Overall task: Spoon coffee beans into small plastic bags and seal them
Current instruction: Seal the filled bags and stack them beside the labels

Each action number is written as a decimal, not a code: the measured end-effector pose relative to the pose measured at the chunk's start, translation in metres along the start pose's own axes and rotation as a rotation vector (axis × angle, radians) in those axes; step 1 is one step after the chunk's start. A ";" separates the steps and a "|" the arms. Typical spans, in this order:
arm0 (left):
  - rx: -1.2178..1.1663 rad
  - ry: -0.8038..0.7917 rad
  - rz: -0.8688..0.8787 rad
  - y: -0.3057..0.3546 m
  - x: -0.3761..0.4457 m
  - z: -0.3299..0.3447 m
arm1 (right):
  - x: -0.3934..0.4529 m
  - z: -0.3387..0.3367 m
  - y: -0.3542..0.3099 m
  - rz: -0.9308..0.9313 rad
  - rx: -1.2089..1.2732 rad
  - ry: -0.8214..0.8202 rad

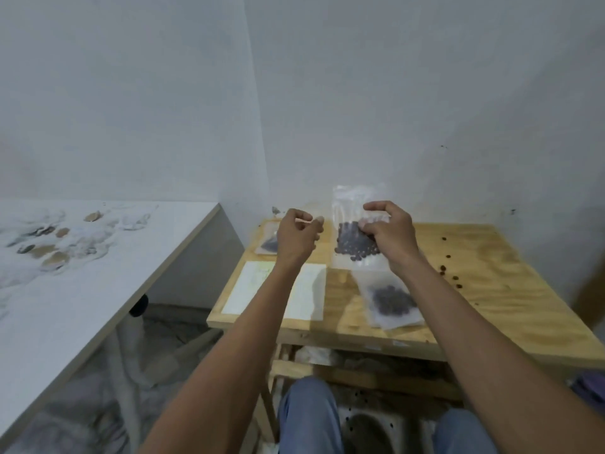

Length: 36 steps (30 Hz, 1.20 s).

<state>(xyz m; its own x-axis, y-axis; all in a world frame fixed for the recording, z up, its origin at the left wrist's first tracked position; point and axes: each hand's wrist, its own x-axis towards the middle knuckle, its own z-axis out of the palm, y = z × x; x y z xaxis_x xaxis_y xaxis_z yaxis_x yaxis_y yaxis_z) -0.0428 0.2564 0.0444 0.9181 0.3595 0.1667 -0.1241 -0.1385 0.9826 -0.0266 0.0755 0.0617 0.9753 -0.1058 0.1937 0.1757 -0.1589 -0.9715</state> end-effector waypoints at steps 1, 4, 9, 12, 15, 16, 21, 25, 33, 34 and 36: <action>0.092 0.041 -0.011 -0.007 0.009 -0.017 | 0.002 0.008 -0.001 -0.006 0.024 -0.003; 0.484 0.132 -0.079 -0.032 0.026 -0.068 | 0.007 0.032 0.002 -0.011 0.063 -0.020; 0.798 0.116 -0.221 -0.068 0.036 -0.115 | 0.008 0.063 0.014 -0.024 0.045 -0.094; 0.732 0.110 -0.276 -0.079 0.043 -0.113 | 0.010 0.075 0.020 -0.024 0.025 -0.111; 0.707 0.107 -0.304 -0.082 0.051 -0.105 | 0.012 0.080 0.024 -0.014 0.011 -0.127; 0.709 0.106 -0.319 -0.084 0.054 -0.102 | 0.013 0.081 0.026 -0.012 0.008 -0.134; 0.792 0.137 -0.380 -0.085 0.057 -0.094 | 0.017 0.083 0.034 -0.011 -0.001 -0.141; 0.717 0.106 -0.373 -0.077 0.060 -0.095 | 0.019 0.082 0.042 -0.004 0.005 -0.140; 0.004 0.001 -0.337 -0.010 0.052 -0.056 | 0.017 0.083 0.052 0.013 0.017 -0.137; -0.014 0.002 -0.322 -0.008 0.050 -0.047 | 0.016 0.083 0.052 0.015 0.029 -0.139; -0.001 0.026 -0.284 -0.008 0.044 -0.030 | 0.015 0.082 0.050 0.016 0.071 -0.134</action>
<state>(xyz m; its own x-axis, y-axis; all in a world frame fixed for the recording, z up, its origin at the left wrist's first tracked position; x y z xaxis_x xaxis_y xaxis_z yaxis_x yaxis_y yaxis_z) -0.0133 0.3012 0.0467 0.9061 0.4076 -0.1129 0.1362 -0.0285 0.9903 0.0077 0.1467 0.0053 0.9863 0.0249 0.1631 0.1647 -0.0882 -0.9824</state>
